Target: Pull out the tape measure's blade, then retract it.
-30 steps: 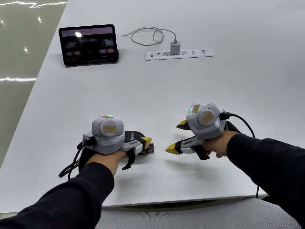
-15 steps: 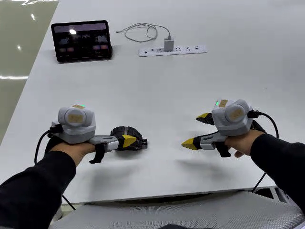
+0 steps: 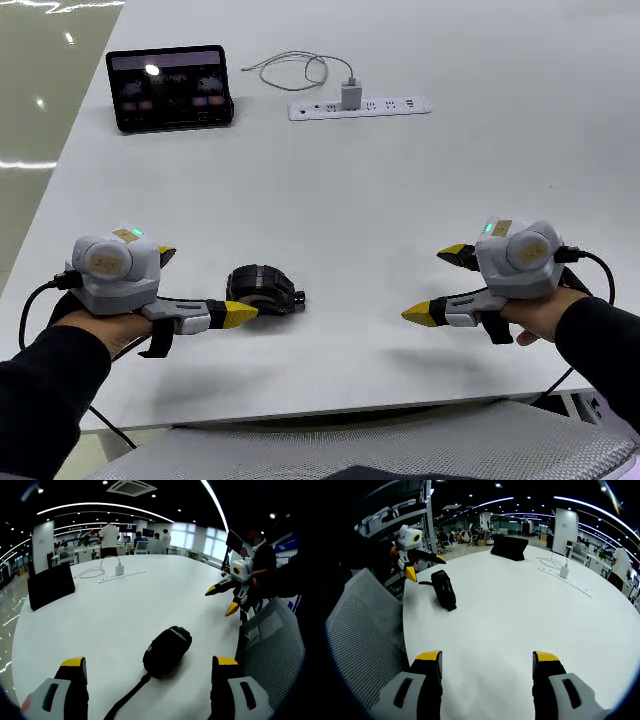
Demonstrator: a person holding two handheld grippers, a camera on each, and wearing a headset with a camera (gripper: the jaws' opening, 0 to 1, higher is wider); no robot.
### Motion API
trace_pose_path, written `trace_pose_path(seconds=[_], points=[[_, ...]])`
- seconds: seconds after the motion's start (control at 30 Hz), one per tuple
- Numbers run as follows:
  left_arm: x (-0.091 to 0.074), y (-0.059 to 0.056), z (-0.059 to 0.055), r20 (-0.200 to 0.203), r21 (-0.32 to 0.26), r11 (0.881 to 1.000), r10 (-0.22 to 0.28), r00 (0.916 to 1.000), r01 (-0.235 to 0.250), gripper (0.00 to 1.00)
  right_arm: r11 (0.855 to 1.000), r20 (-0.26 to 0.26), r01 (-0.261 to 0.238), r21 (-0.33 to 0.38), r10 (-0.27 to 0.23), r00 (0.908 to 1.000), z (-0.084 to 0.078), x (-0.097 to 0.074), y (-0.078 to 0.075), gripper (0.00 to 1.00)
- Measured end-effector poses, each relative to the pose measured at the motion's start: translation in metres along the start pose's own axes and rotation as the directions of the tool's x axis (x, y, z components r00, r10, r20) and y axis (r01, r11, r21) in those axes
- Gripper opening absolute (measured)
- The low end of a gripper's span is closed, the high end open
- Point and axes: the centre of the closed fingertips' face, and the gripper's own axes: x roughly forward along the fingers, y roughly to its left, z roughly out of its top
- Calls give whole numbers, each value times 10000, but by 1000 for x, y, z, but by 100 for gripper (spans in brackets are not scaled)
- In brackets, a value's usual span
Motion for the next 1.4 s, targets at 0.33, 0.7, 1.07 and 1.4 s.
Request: trace_pose_path(seconds=[0.33, 0.7, 1.07, 1.4], points=[[-11, 8, -18, -275, -308, 9995, -67, 9996, 58, 100, 9996, 66, 227, 173, -229, 9997, -16, -23, -9, 77], [-31, 20, -27, -325, -97, 9996, 275, 9991, -279, 100, 9961, 386, 650, 596, -674, 9970, -27, -58, -21, 87], [-49, 31, -28, -132, -428, 9973, 586, 9982, -591, 100, 9942, 269, 866, 638, -885, 9957, -51, -84, -25, 98], [-53, 32, -19, -74, -463, 9978, 479, 9988, -482, 100, 9915, 18, 1133, 637, -1136, 9935, -65, -99, -32, 100]])
